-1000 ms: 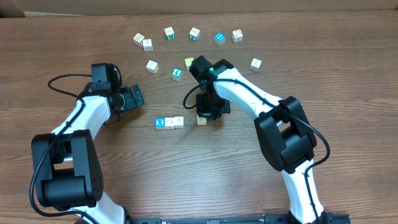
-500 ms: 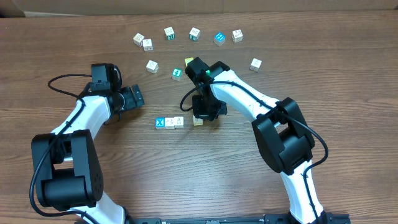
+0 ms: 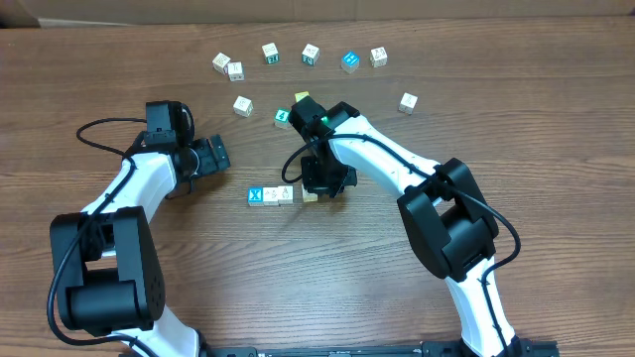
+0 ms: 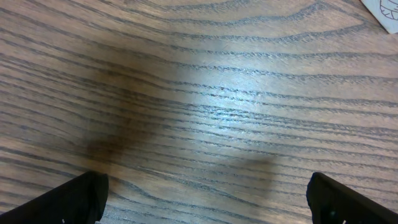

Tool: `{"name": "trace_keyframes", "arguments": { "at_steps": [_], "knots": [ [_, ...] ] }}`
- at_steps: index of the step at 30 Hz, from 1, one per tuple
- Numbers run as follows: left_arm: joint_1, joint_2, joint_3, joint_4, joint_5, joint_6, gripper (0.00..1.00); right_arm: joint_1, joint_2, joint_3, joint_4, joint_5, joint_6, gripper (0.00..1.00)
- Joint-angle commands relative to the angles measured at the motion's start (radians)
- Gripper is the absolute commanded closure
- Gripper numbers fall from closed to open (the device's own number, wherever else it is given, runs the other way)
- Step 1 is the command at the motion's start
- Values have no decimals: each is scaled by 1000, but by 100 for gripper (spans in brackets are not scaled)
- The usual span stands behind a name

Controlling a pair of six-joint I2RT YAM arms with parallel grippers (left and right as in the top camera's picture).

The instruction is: Form a horizontal line

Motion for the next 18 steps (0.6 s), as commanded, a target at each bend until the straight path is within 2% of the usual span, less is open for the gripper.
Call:
{"name": "trace_keyframes", "arguments": {
  "at_steps": [1,18],
  "knots": [
    [-1,13,-4,0,8,-10,1,3,4,-7,1,-2,42,89],
    [-1,13,-4,0,8,-10,1,31,4,-7,2,-8,46,89]
  ]
}}
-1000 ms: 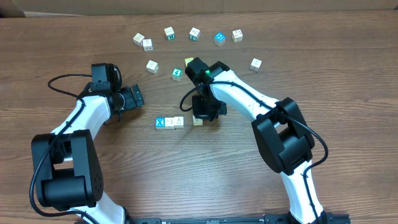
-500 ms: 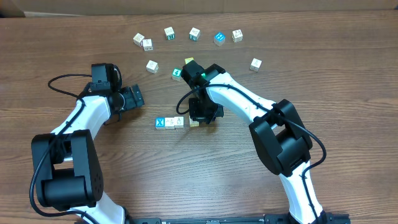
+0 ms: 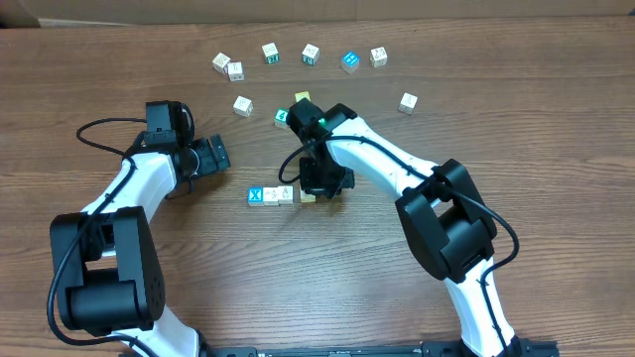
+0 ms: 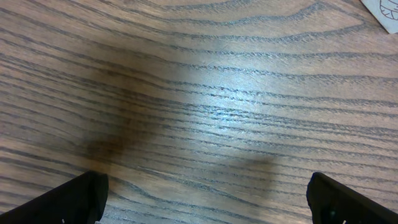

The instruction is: Form a horizontal line

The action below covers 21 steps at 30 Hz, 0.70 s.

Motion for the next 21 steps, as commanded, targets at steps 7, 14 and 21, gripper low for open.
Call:
{"name": "trace_keyframes", "arguments": {
  "at_steps": [7,14,21],
  "knots": [
    [-1,13,-4,0,7,-10,1,18,4,-7,1,-7,4,89],
    [-1,13,-4,0,7,-10,1,18,4,-7,2,-39,5,87],
    [-1,13,-4,0,7,-10,1,18,4,-7,1,-44,8,87]
  ]
}}
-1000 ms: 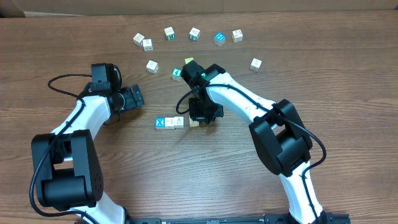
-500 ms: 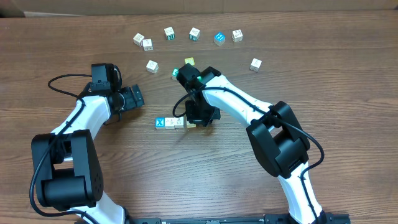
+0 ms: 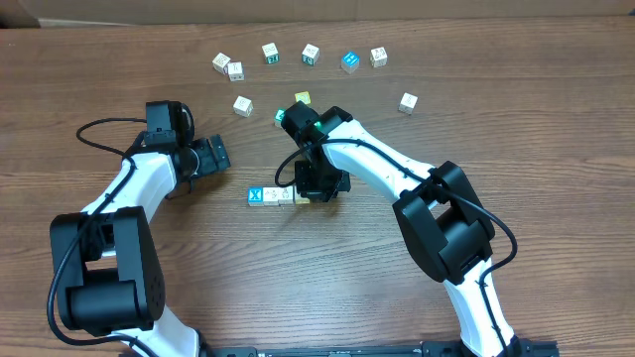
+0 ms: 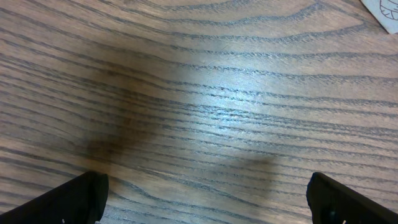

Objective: Form a horizontal line
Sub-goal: 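Push the umbrella block left against the row with the right gripper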

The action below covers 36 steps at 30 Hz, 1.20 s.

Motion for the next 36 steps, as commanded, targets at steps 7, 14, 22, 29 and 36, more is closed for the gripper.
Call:
{"name": "trace_keyframes", "arguments": {
  "at_steps": [7,14,22,29,36],
  "knots": [
    [-1,13,-4,0,8,-10,0,3,4,-7,0,-13,29,87],
    [-1,13,-4,0,8,-10,1,3,4,-7,1,-21,60,88],
    [-1,13,-4,0,8,-10,1,3,4,-7,0,-23,60,88],
    [-1,13,-4,0,8,-10,0,3,4,-7,0,-27,106,88],
    [-1,13,-4,0,8,-10,0,3,4,-7,0,-26,108,88]
  ]
}}
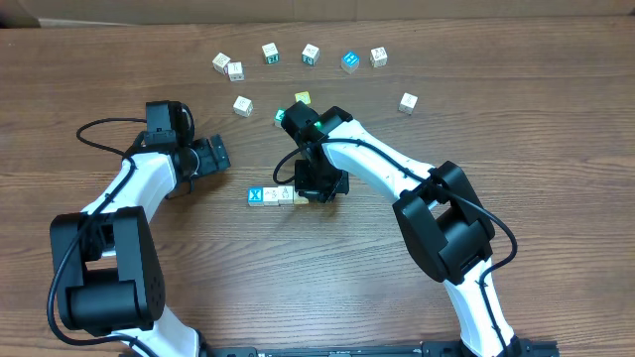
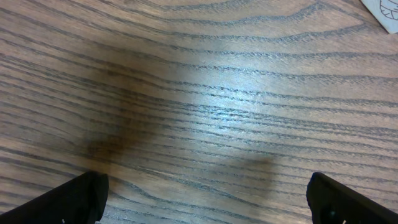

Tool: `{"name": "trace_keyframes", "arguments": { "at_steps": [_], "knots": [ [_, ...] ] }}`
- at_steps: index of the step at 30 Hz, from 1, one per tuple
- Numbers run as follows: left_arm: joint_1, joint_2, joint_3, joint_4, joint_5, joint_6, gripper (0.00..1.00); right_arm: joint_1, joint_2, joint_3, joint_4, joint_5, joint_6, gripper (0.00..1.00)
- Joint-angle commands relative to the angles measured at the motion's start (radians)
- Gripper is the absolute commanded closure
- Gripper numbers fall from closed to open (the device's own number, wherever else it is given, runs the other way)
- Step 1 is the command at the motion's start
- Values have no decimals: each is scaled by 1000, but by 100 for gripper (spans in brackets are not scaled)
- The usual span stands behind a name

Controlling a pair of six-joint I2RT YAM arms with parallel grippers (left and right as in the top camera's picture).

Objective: Form a horizontal line
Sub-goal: 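Push the umbrella block left against the row with the right gripper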

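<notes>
A row of cubes lies mid-table: a blue X cube (image 1: 255,196), then two white cubes (image 1: 270,194) (image 1: 285,192). A tan cube (image 1: 300,198) sits against the row's right end, and my right gripper (image 1: 316,184) stands right over it, shut on it. Most of the tan cube is hidden under the wrist. My left gripper (image 1: 213,156) rests to the left of the row, open with nothing between its fingers. In the left wrist view the left gripper (image 2: 205,199) shows both fingertips (image 2: 81,196) wide apart over bare wood.
Several loose cubes lie along the far side: white cubes (image 1: 221,61) (image 1: 270,52) (image 1: 378,57), a blue cube (image 1: 349,61), a white cube (image 1: 408,102) at the right and a white cube (image 1: 243,104) nearer. A yellow-green cube (image 1: 302,98) and a green cube (image 1: 282,117) sit behind the right arm.
My right gripper and the tan cube have shifted slightly left, so the cube now sits tighter against the row's right end. The left arm has not moved.
My right gripper stood right of the three-cube row with the tan cube a small gap away from it. At each later moment gripper and cube were further left. Now the tan cube touches the row. My left gripper stayed open and still throughout.
</notes>
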Motion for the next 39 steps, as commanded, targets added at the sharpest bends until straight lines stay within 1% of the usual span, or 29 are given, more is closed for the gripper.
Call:
{"name": "trace_keyframes", "arguments": {
  "at_steps": [1,21,30,35,39],
  "knots": [
    [-1,13,-4,0,8,-10,0,3,4,-7,0,-5,14,88],
    [-1,13,-4,0,8,-10,1,3,4,-7,1,-5,14,88],
    [-1,13,-4,0,8,-10,1,1,4,-7,-24,112,14,88],
    [-1,13,-4,0,8,-10,0,1,4,-7,-30,102,14,88],
    [-1,13,-4,0,8,-10,0,1,4,-7,-21,48,14,88]
  ]
}}
